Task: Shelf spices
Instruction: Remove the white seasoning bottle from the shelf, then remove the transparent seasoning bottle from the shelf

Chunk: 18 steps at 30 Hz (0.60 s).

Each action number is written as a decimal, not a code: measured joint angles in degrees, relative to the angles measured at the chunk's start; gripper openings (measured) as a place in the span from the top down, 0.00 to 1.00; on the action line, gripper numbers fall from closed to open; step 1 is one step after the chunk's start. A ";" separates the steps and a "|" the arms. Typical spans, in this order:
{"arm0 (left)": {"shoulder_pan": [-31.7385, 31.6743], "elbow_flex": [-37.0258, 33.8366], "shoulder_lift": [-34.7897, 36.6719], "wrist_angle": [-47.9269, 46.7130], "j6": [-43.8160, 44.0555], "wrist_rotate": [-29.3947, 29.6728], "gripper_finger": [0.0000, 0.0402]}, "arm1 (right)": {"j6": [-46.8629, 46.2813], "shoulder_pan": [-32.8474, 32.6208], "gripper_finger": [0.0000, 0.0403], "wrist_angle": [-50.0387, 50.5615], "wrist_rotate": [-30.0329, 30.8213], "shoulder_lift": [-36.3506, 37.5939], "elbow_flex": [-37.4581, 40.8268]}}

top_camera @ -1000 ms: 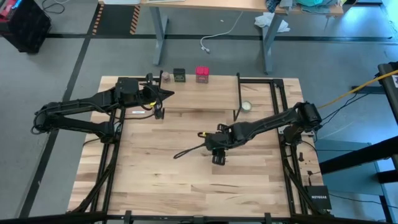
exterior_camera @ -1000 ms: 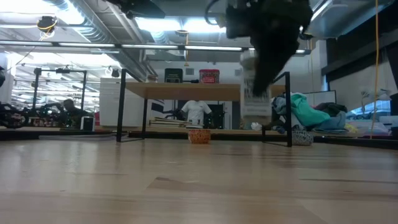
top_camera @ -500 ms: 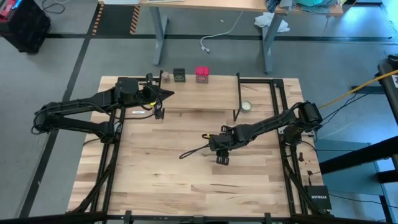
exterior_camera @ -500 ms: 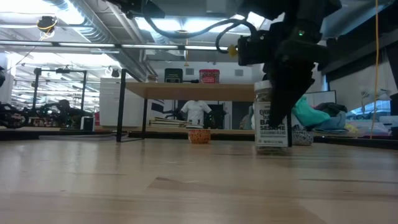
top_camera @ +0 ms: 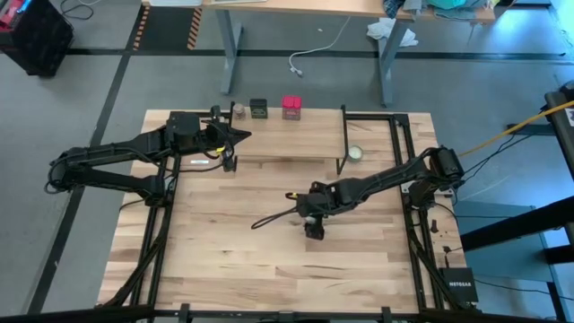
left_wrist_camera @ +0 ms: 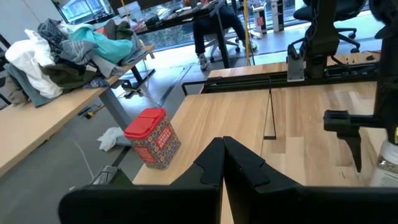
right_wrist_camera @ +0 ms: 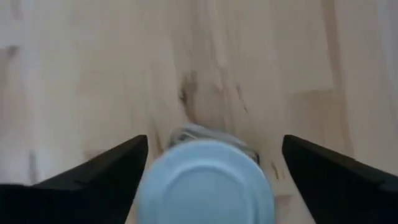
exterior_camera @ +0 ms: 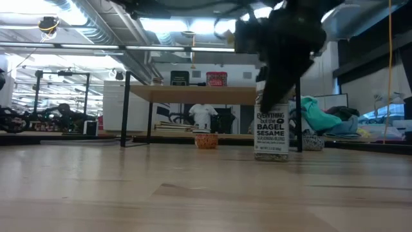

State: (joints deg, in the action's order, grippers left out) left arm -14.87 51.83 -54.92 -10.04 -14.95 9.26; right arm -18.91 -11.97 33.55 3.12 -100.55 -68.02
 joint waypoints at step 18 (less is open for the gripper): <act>-0.13 0.00 0.02 -0.08 -5.61 5.21 0.74 | 23.92 0.40 0.24 32.09 24.25 0.00 -33.28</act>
State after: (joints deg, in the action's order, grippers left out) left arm -15.00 51.84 -54.89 -10.13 -20.56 14.46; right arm 5.02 -11.57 65.65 27.37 -100.55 -101.29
